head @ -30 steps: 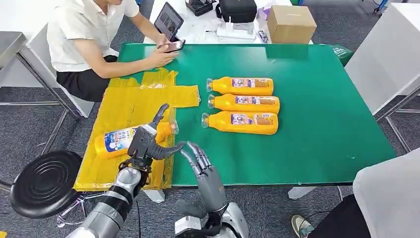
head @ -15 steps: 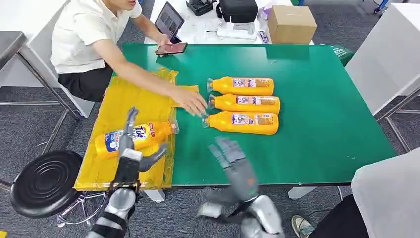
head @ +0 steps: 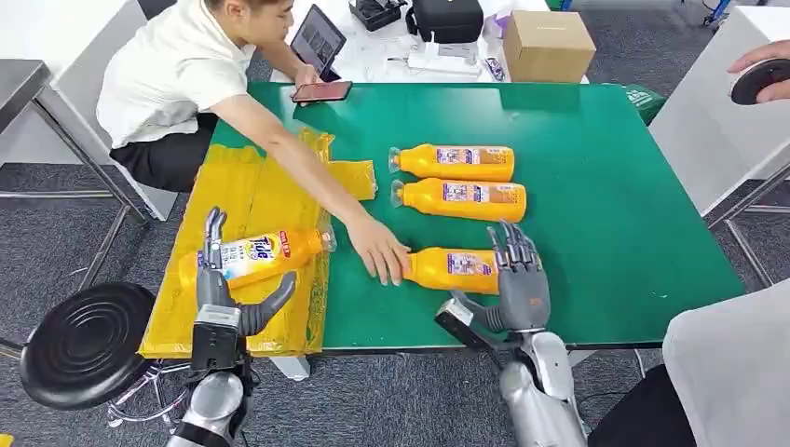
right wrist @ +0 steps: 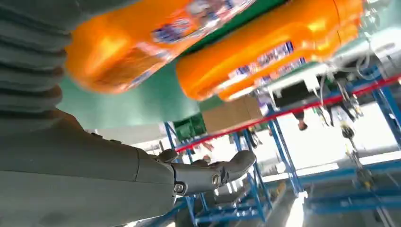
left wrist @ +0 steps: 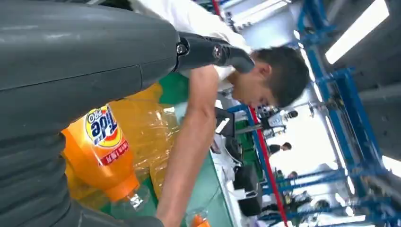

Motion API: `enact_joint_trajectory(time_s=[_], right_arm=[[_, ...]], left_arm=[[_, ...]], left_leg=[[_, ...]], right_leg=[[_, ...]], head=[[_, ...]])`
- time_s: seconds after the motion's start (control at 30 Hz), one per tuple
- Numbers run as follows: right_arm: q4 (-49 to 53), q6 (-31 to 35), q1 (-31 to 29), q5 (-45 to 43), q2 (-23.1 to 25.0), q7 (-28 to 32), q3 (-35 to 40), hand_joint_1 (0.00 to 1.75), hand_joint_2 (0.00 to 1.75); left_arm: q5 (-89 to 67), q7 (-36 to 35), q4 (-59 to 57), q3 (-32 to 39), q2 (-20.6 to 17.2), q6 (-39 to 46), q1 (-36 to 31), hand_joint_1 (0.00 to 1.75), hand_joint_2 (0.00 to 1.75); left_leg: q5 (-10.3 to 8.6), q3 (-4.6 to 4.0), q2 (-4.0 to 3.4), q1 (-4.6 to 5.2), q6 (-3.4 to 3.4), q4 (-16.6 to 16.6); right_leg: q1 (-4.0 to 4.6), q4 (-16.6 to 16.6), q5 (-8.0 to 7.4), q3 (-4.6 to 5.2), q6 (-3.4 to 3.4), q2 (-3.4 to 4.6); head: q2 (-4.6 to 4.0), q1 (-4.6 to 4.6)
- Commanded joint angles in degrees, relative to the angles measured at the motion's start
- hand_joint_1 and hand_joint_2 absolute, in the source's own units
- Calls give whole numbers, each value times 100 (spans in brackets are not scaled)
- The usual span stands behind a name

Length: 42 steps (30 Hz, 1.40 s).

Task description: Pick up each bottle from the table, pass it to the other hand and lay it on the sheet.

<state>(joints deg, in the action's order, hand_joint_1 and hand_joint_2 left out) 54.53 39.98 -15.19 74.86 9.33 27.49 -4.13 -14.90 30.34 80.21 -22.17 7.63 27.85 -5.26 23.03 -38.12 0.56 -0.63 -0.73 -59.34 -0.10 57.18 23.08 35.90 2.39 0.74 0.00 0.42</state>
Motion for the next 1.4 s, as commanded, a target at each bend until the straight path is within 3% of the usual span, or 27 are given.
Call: enact_joint_trajectory(time_s=[0.03,0.17,0.2,0.3,0.47,0.6,0.77,1.07,1.1,1.4], right_arm=[[-2063,2,-989,-47,-397,-663,648,0,0],[-2425,2,-1162,-94,-465,-814,750,0,0],[-2637,2,-1249,-153,-472,-882,790,0,175],[-2944,-171,-1371,-41,-511,-1232,1006,0,175],[-2973,-318,-1380,-6,-540,-1329,1092,0,175],[-2705,-550,-1265,147,-634,-1734,1557,0,175],[-2592,-580,-1220,187,-654,-1807,1668,0,175],[-1908,-1224,-1051,488,-1076,-2790,2434,0,175],[-1744,-1413,-954,513,-1148,-2929,2542,0,175],[-1510,-1597,-817,505,-1286,-3108,2726,0,175]], left_arm=[[-88,-169,-419,-367,-136,-263,-213,0,175],[-152,-219,-459,-387,-153,-338,-227,0,175],[-144,-271,-466,-384,-157,-401,-229,0,175],[-115,-375,-418,-355,-172,-514,-195,0,175],[-115,-407,-370,-342,-184,-547,-152,0,175],[-115,-500,-164,-299,-202,-774,2,0,175],[-150,-510,-78,-306,-208,-796,50,0,175],[-234,-659,291,-170,-140,-1037,312,0,175],[37,-763,402,-123,-125,-1352,388,0,175],[208,-845,528,-87,-117,-1658,479,0,175]], left_leg=[[6,23,-7,3,0,7],[12,48,-6,8,0,14],[8,29,-3,3,0,8],[7,20,-4,3,1,5],[6,16,-3,4,0,4],[14,42,-7,6,0,11],[11,35,-5,6,0,8],[7,35,1,5,0,6],[8,46,7,6,-1,9],[6,59,12,5,0,12]], right_leg=[[-1,-7,4,-22,-1,1],[-6,-11,12,-46,-3,-5],[-2,-8,7,-29,-3,-4],[-2,-5,5,-20,-3,-1],[-2,-3,5,-16,-2,-2],[-4,-9,12,-39,-4,-4],[-4,-6,10,-33,-3,-5],[-3,-4,7,-32,-3,-8],[-4,-7,11,-44,-3,-17],[-4,-11,10,-58,-6,-20]], head=[[0,0],[0,0],[0,0],[0,-2],[0,-2],[0,-2],[0,0],[0,-2],[0,-2],[0,0]])
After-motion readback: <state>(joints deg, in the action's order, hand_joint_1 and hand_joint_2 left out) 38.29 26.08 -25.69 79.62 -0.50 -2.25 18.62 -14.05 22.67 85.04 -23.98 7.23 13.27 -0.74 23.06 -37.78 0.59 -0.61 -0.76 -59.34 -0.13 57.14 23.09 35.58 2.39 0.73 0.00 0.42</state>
